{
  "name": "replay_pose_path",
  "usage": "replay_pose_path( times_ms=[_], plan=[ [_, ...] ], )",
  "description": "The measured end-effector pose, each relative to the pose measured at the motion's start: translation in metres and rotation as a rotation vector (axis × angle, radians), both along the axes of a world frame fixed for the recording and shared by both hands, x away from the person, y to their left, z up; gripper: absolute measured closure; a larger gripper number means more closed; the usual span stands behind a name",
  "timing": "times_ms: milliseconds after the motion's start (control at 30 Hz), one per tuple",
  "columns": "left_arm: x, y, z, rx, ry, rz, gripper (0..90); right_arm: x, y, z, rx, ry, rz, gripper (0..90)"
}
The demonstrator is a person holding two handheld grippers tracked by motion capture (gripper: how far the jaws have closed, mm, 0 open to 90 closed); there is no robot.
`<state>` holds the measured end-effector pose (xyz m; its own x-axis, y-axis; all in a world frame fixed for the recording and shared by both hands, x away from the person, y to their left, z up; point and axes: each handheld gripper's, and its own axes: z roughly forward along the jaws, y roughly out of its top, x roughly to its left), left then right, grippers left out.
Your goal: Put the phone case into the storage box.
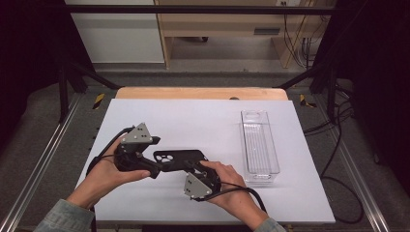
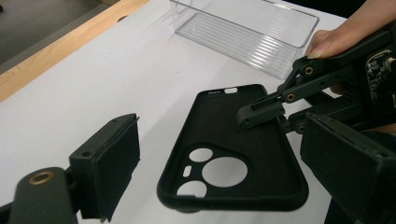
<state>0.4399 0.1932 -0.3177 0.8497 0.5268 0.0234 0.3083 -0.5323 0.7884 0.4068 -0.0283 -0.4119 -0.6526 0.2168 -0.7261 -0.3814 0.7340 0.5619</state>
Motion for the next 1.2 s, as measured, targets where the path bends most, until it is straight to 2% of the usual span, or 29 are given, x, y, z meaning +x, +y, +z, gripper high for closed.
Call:
replay_pose_path(
  times_ms=[133, 367, 600, 933, 1200],
  plan=[
    [0.0, 0.002, 0.001, -0.021, -0.011, 0.002, 11.2, 0.003, -0.004, 0.002, 0.019, 0.025, -0.01, 81.0],
    [-0.001, 0.009, 0.003, -0.09, -0.068, 0.014, 10.2, 0.009, -0.011, 0.004, 0.077, 0.085, -0.023, 81.0],
    [-0.002, 0.015, 0.005, -0.133, -0.108, 0.007, 10.0, 0.016, -0.019, 0.008, 0.149, 0.176, -0.03, 81.0],
    [-0.003, 0.018, 0.003, -0.137, -0.132, 0.005, 10.1, 0.023, -0.026, 0.01, 0.246, 0.292, -0.019, 80.9],
    [-0.004, 0.021, -0.003, -0.151, -0.16, -0.001, 10.3, 0.024, -0.03, 0.015, 0.306, 0.336, -0.001, 80.9]
  ],
)
